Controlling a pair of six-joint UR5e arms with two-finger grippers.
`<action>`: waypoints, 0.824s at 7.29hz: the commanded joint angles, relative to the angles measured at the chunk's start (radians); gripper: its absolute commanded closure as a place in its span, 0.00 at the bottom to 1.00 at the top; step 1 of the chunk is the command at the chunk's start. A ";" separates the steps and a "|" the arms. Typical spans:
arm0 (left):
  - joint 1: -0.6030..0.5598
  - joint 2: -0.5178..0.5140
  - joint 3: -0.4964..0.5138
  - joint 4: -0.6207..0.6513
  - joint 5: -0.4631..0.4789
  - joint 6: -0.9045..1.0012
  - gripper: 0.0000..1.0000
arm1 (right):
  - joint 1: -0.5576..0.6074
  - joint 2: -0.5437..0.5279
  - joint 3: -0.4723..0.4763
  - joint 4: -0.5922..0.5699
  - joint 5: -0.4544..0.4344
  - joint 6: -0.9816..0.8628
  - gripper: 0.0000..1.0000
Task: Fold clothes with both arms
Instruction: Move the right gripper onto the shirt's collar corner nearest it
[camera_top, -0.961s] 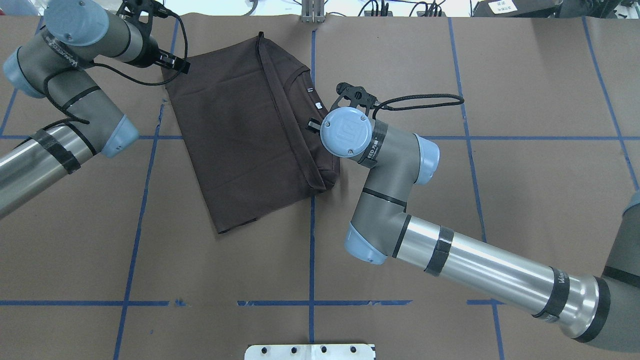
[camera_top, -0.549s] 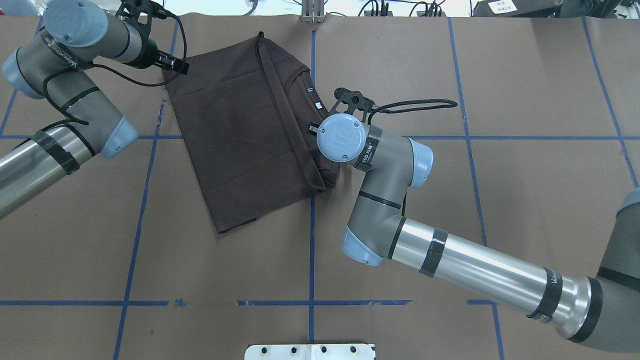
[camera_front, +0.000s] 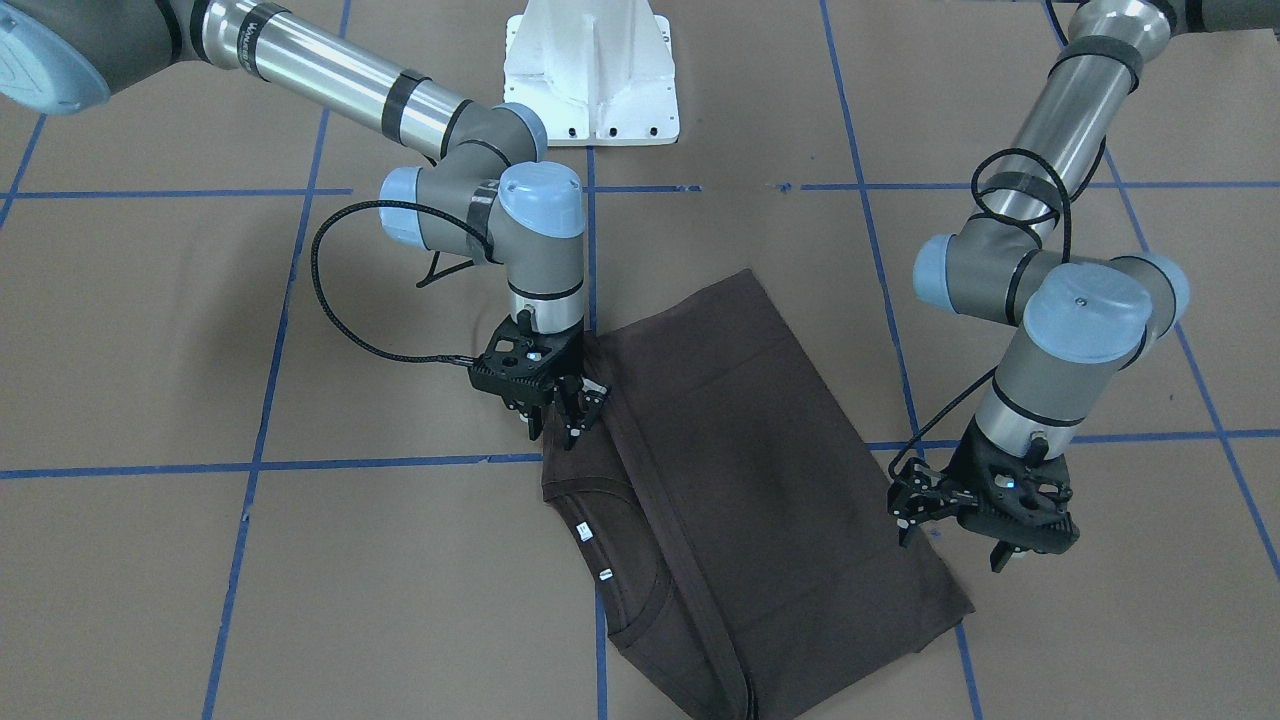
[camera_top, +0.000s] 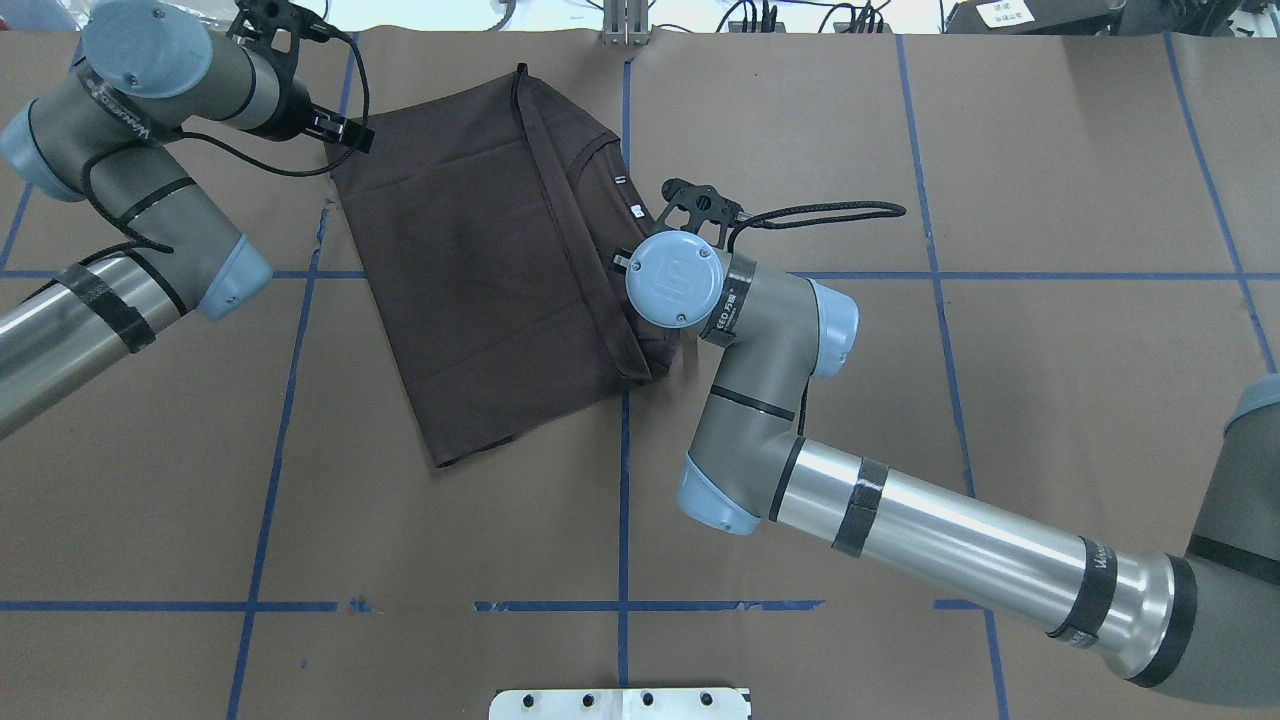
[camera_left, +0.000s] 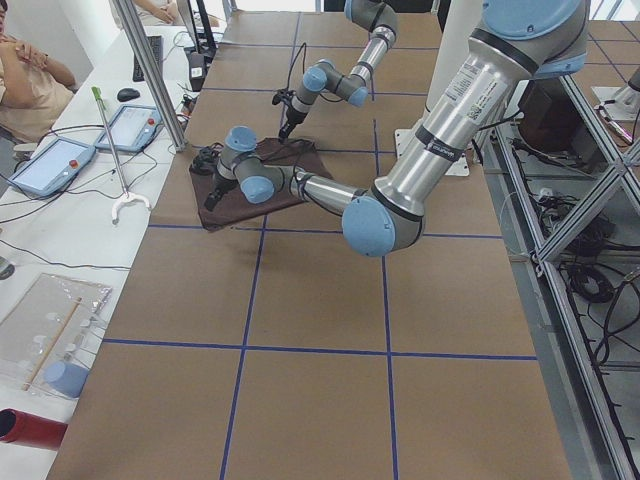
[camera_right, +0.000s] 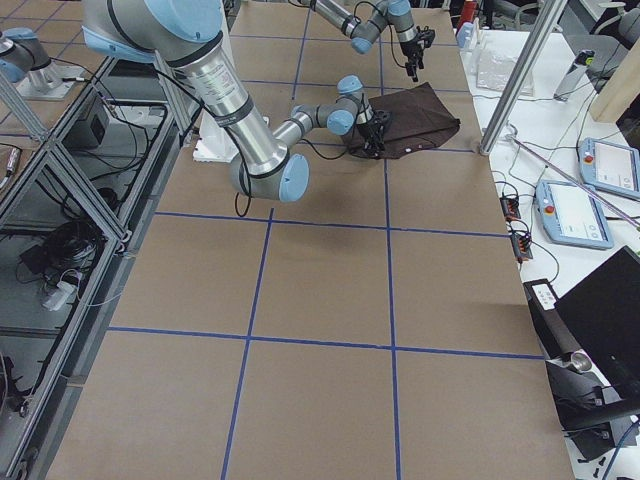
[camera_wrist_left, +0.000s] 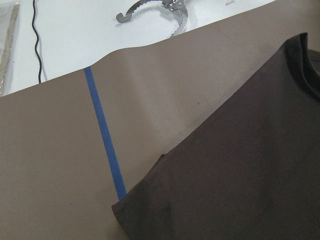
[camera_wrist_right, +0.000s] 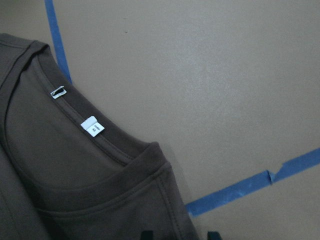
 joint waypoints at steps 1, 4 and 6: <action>-0.001 0.002 0.000 0.000 0.000 0.000 0.00 | -0.003 0.000 -0.001 0.000 -0.003 -0.001 0.69; 0.000 0.008 -0.003 -0.002 0.000 0.000 0.00 | -0.013 -0.001 -0.001 -0.003 -0.003 -0.010 1.00; 0.000 0.008 -0.006 -0.002 0.000 0.000 0.00 | -0.010 0.000 0.005 -0.008 0.000 -0.011 1.00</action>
